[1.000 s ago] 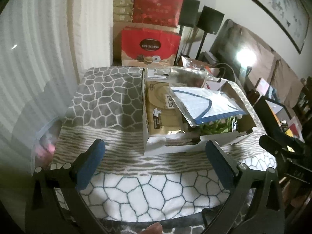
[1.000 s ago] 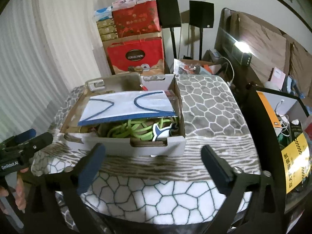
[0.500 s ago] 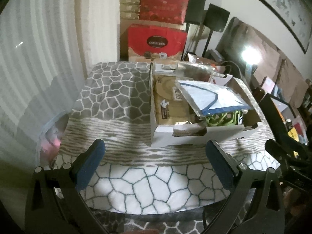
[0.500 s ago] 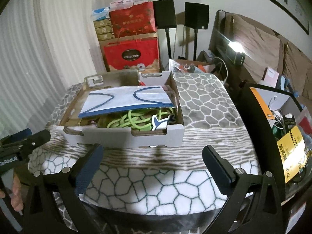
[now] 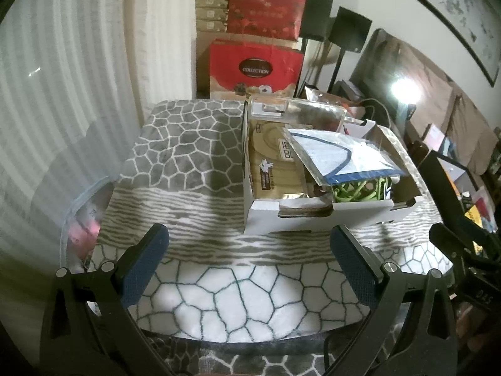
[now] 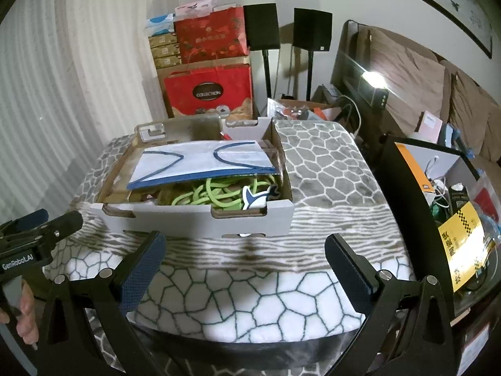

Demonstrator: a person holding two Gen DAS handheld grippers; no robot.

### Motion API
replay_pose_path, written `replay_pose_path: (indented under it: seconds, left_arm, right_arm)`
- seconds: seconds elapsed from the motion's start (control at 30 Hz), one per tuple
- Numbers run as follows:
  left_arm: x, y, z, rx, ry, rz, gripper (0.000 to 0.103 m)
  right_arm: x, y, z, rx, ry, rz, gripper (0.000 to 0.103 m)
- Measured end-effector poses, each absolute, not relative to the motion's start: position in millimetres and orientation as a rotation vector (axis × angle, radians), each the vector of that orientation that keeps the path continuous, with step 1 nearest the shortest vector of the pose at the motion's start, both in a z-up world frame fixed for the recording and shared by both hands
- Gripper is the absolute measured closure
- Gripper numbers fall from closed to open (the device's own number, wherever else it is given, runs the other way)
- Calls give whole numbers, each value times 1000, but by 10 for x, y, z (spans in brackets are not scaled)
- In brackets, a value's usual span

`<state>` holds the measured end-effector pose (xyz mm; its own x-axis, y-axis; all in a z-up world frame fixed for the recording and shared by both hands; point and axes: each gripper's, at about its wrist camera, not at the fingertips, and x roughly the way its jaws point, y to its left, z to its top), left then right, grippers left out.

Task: Organize objects

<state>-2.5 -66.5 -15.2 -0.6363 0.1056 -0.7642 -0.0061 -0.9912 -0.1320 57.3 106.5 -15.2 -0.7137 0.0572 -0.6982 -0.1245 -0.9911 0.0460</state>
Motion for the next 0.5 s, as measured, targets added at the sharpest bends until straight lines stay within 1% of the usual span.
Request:
replay_pose_path:
  seconds: [0.5]
  left_arm:
    - [-16, -646, -141, -1312, -172, 2785, 0]
  right_arm:
    - [581, 1050, -162, -1145, 143, 2808, 1]
